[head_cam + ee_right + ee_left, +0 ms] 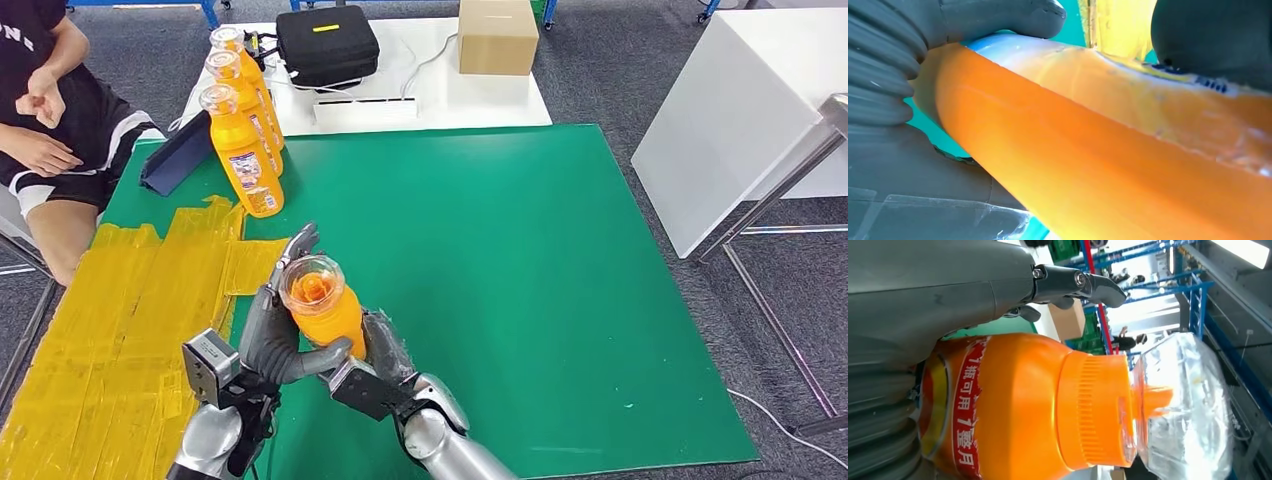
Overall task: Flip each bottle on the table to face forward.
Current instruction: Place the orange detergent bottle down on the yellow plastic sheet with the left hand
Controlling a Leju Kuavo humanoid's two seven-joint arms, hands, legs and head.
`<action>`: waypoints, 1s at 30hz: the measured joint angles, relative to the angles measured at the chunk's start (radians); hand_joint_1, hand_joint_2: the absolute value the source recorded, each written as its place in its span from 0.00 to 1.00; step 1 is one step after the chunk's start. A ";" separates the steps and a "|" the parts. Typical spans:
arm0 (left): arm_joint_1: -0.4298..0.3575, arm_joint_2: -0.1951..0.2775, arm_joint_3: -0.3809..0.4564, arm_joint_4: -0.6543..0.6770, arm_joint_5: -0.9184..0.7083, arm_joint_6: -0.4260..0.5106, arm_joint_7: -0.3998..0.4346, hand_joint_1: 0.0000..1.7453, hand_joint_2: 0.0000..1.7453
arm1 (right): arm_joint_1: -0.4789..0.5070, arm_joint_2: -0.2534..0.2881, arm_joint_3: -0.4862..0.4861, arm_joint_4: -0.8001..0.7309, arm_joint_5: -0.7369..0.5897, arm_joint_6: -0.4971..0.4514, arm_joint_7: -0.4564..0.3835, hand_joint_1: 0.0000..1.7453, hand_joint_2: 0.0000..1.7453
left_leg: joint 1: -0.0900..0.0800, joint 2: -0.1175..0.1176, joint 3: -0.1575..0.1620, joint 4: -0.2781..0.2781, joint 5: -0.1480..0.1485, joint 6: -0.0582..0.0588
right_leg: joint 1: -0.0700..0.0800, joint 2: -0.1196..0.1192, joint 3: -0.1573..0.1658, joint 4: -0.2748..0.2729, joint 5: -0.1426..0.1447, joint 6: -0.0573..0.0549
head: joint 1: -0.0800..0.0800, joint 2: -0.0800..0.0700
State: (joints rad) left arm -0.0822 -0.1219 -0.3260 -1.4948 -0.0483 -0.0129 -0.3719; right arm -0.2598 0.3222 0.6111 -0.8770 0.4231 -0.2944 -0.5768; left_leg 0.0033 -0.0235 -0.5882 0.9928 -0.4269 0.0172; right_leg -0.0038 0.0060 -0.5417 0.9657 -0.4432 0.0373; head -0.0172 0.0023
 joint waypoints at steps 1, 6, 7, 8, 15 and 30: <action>0.002 0.000 0.005 0.001 0.002 -0.004 0.000 0.00 1.00 | 0.006 -0.002 0.005 -0.008 0.014 -0.010 0.002 1.00 1.00 | 0.000 0.000 0.000 0.000 0.000 0.000 | 0.000 0.000 0.000 0.000 0.000 0.000 | 0.000 0.000; 0.010 0.000 0.025 0.009 0.022 -0.031 -0.001 0.00 1.00 | 0.021 -0.009 0.023 -0.028 0.052 -0.033 0.013 1.00 1.00 | 0.000 0.000 0.000 0.000 0.000 0.000 | 0.000 0.000 0.000 0.000 0.000 0.000 | 0.000 0.000; 0.010 0.000 0.028 0.010 0.023 -0.033 -0.001 0.00 1.00 | 0.021 -0.010 0.025 -0.030 0.053 -0.033 0.013 1.00 1.00 | 0.000 0.000 0.000 0.000 0.000 0.000 | 0.000 0.000 0.000 0.000 0.000 0.000 | 0.000 0.000; 0.011 0.000 0.031 0.012 0.026 -0.036 -0.001 0.00 1.00 | 0.022 -0.010 0.028 -0.031 0.054 -0.034 0.014 1.00 1.00 | 0.000 0.000 0.000 0.000 0.000 0.000 | 0.000 0.000 0.000 0.000 0.000 0.000 | 0.000 0.000; 0.012 0.000 0.049 0.021 0.051 -0.069 -0.001 0.00 1.00 | 0.022 -0.012 0.041 -0.032 0.056 -0.048 0.018 1.00 1.00 | 0.000 0.000 0.000 0.000 0.000 0.000 | 0.000 0.000 0.000 0.000 0.000 0.000 | 0.000 0.000; 0.012 0.001 0.068 0.043 0.119 -0.154 -0.010 1.00 1.00 | 0.023 -0.014 0.050 -0.031 0.052 -0.059 0.017 1.00 1.00 | 0.000 0.000 0.000 0.000 0.000 0.000 | 0.000 0.000 0.000 0.000 0.000 0.000 | 0.000 0.000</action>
State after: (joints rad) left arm -0.0701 -0.1205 -0.2584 -1.4523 0.0706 -0.1667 -0.3820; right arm -0.2371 0.3085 0.6608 -0.9084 0.4747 -0.3539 -0.5598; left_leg 0.0032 -0.0235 -0.5882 0.9928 -0.4269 0.0172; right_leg -0.0037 0.0060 -0.5417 0.9657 -0.4432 0.0373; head -0.0172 0.0023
